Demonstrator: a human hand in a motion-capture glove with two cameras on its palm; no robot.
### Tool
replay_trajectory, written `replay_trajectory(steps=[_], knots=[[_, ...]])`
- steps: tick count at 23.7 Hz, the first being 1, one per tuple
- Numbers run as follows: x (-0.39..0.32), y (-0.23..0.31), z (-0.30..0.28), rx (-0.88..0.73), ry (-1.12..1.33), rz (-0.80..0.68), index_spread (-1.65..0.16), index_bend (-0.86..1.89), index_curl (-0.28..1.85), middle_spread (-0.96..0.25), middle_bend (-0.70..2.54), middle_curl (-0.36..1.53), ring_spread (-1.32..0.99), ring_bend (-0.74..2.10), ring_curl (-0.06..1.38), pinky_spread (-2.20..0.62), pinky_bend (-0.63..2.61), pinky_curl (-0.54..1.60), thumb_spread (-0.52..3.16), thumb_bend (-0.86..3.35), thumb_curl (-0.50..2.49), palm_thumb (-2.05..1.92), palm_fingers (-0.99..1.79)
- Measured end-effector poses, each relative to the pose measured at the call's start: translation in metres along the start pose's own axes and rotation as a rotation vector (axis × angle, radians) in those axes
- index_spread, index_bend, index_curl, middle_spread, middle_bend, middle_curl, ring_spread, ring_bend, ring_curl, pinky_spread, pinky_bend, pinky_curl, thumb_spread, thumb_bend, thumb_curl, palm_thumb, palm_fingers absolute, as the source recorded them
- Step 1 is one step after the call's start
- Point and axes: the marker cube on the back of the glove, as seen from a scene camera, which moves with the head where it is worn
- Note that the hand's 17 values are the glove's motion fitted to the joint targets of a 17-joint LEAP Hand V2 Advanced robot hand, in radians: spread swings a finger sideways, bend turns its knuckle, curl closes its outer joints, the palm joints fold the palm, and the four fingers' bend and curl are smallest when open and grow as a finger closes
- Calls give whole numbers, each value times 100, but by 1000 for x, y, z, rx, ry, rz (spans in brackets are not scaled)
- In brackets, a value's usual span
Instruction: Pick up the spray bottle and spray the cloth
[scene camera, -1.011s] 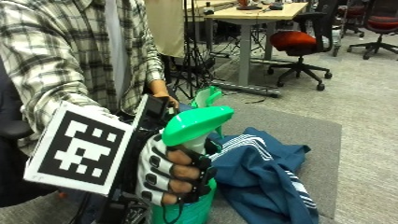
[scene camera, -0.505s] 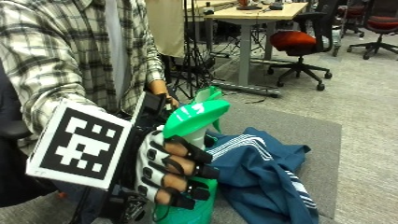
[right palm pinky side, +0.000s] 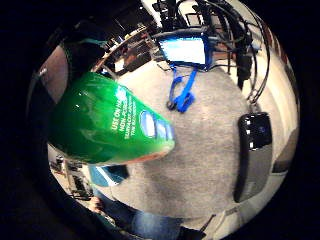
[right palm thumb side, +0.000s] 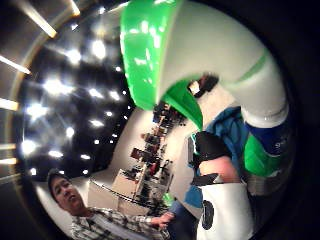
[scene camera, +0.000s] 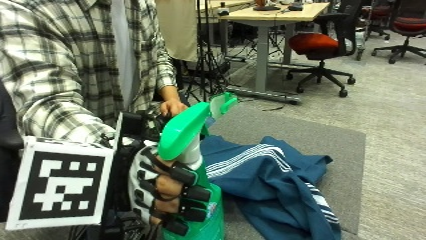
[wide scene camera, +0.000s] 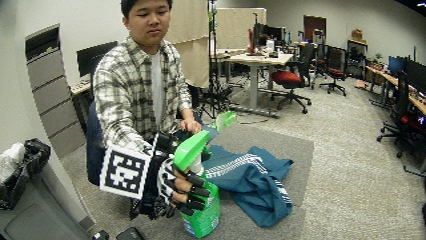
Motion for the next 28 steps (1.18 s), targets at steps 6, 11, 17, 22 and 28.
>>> replay_trajectory(steps=[6,11,17,22,28], knots=[[1,0,1,27,-84,13,-27,-11,13,-7,20,42,-8,70,44,13,60,34,98,-4,49,72,55],[-1,-5,2,48,-191,21,-32,-10,4,-8,55,50,-12,73,44,10,57,32,99,2,50,82,75],[-9,-16,7,36,-245,26,-27,27,17,-9,50,51,-15,68,44,3,52,32,86,2,55,93,98],[-14,-24,8,31,-254,8,-24,43,27,-10,39,49,-15,51,42,1,47,32,70,2,60,103,101],[-10,-30,8,123,-228,46,-25,40,32,-13,42,49,-17,45,40,-5,45,32,55,-2,64,104,120]])
